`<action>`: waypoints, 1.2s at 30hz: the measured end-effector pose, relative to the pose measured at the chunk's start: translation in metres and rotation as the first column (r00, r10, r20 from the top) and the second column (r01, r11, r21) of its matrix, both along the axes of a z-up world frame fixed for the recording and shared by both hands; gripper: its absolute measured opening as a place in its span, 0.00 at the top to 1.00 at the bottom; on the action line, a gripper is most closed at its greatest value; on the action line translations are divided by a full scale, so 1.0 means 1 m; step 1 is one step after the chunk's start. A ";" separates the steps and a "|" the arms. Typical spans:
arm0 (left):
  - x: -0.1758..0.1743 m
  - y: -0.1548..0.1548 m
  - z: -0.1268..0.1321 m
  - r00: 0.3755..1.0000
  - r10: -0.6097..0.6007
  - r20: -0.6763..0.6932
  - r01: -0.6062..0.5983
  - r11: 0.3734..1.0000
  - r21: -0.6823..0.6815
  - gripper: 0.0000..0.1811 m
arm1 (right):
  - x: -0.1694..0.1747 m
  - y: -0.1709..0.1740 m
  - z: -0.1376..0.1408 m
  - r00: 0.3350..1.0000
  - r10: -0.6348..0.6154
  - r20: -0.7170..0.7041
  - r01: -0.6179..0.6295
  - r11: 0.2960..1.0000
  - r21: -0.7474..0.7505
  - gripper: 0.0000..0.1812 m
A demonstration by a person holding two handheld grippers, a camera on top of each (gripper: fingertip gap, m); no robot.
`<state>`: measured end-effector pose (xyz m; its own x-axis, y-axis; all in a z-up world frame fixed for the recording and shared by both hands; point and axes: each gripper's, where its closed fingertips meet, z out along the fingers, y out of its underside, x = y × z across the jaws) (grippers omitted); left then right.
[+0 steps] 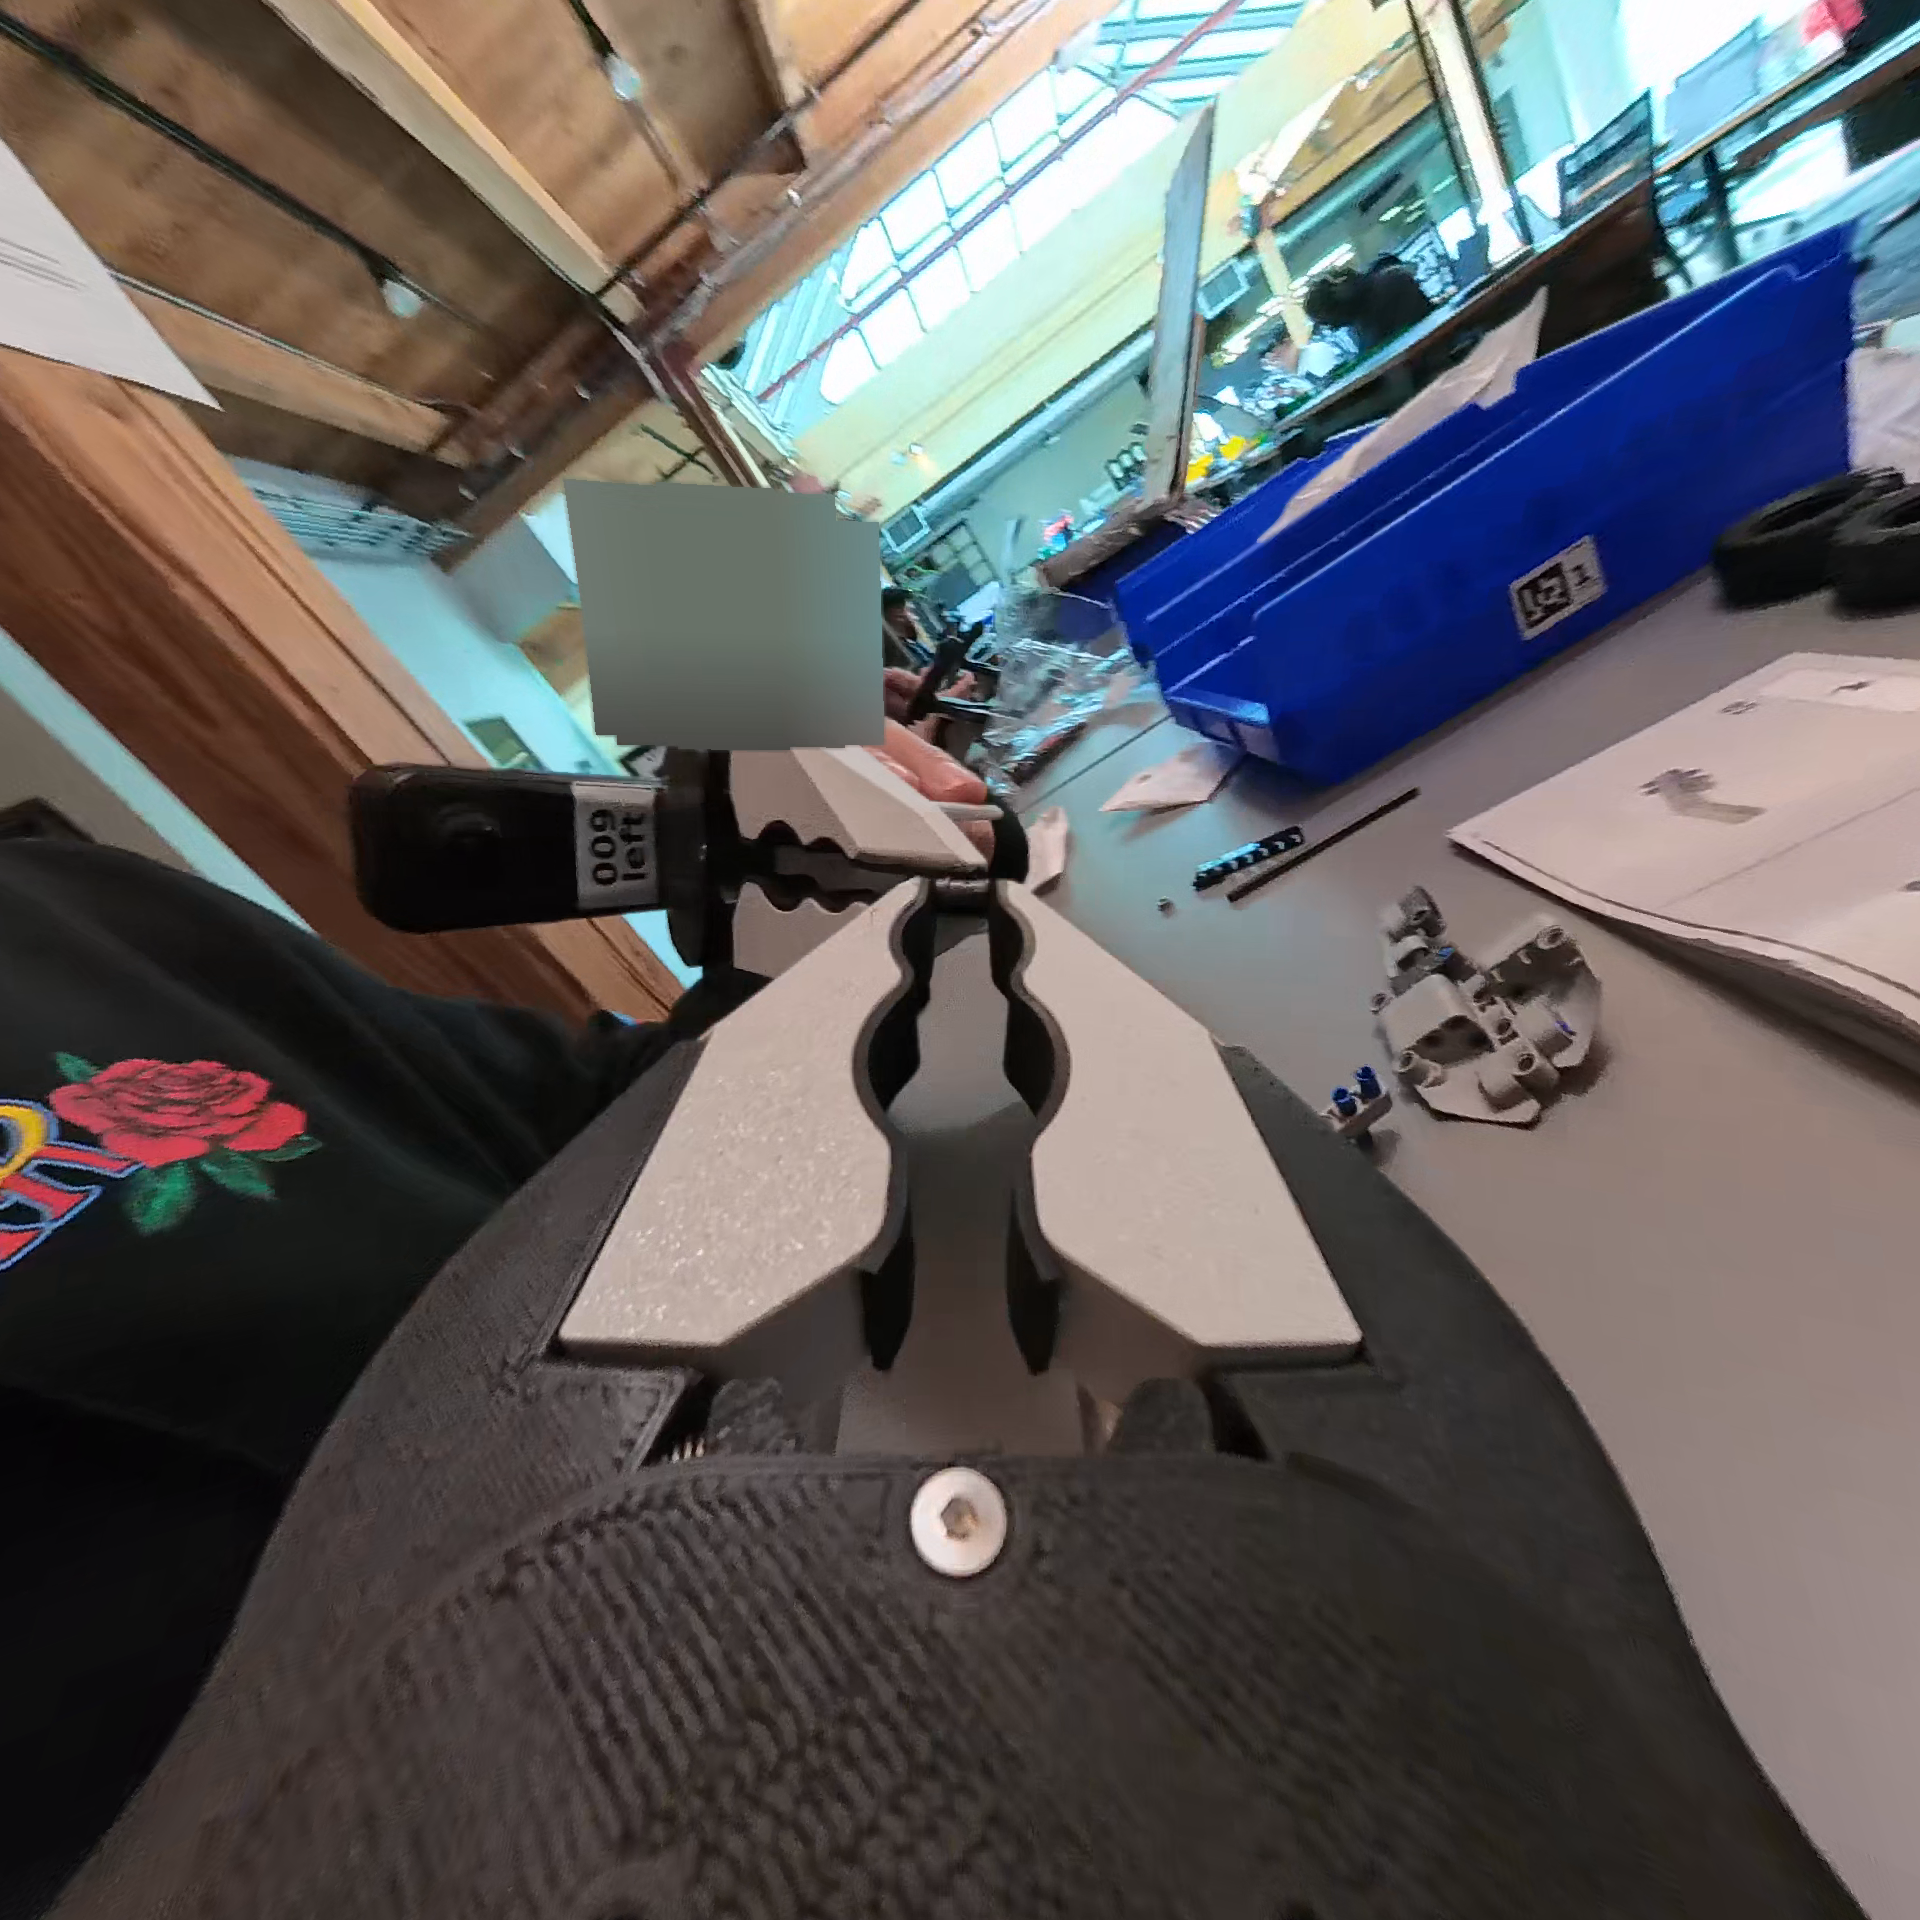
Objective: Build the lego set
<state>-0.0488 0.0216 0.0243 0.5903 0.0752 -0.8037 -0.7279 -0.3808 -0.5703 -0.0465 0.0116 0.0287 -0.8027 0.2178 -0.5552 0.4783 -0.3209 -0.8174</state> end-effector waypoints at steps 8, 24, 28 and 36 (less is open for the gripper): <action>-0.004 -0.007 0.000 0.997 -0.014 0.072 0.008 0.996 0.092 1.00 | 0.002 -0.004 -0.006 0.999 0.013 -0.032 -0.010 0.997 0.075 1.00; 0.023 -0.074 -0.093 0.785 0.282 0.551 -0.231 0.960 -0.160 0.99 | -0.020 0.038 -0.104 0.982 -0.186 0.026 0.132 0.780 0.611 0.95; 0.051 -0.079 -0.090 0.731 0.176 0.659 -0.153 0.984 -0.093 0.98 | -0.001 0.043 -0.111 0.981 -0.193 0.024 0.129 0.741 0.659 0.91; 0.080 -0.053 -0.115 0.755 0.135 0.642 0.012 0.976 -0.219 0.98 | 0.004 0.022 -0.083 0.976 -0.215 -0.032 0.202 0.842 0.500 0.96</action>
